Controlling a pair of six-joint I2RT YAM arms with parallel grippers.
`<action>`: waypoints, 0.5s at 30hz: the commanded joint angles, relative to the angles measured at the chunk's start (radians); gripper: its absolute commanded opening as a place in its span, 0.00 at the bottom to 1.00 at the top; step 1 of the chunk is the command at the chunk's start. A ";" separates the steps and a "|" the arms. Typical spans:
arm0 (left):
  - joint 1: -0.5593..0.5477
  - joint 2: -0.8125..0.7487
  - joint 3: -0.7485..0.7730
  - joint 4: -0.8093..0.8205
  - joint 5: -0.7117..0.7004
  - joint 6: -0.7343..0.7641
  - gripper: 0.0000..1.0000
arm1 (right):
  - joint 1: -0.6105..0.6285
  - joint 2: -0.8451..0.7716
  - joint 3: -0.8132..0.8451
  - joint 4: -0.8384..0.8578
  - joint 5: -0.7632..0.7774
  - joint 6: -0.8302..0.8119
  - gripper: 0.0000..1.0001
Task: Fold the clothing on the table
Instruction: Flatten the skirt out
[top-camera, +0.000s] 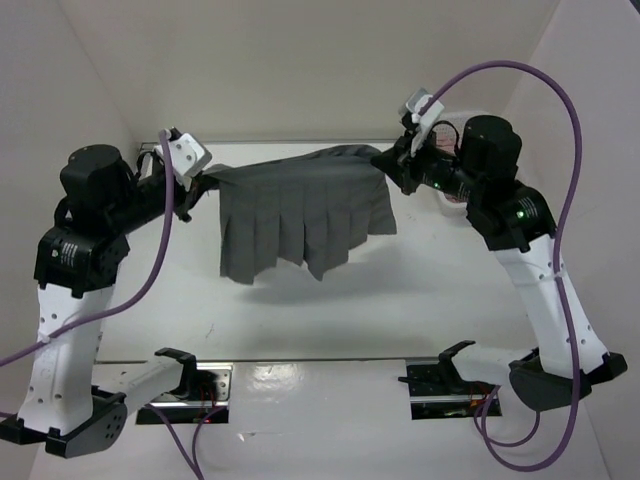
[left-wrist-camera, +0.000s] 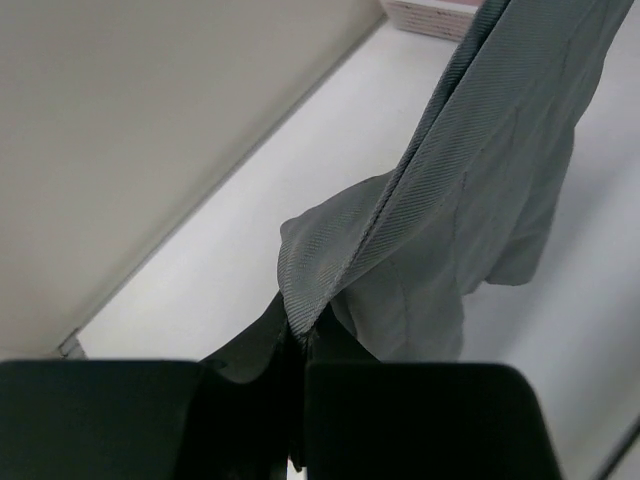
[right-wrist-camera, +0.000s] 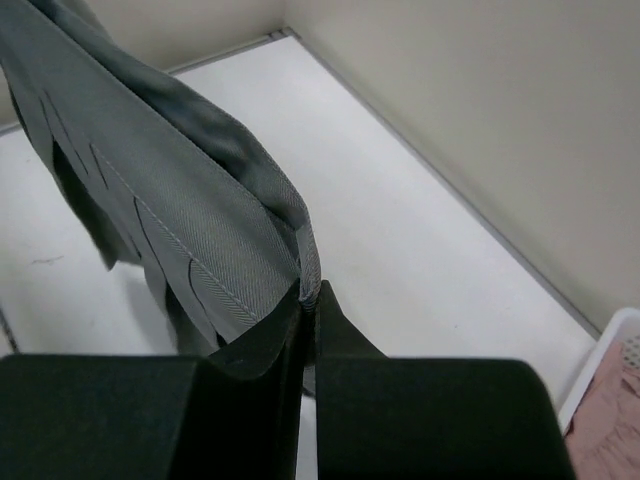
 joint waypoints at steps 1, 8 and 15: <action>0.037 -0.015 -0.030 -0.113 0.061 0.034 0.00 | -0.034 -0.023 -0.025 -0.171 -0.008 -0.033 0.00; 0.004 -0.015 -0.095 -0.366 0.187 0.144 0.00 | -0.034 -0.055 -0.100 -0.306 -0.132 -0.099 0.00; 0.004 -0.035 -0.023 -0.490 0.293 0.270 0.05 | -0.034 -0.066 -0.152 -0.316 -0.158 -0.128 0.00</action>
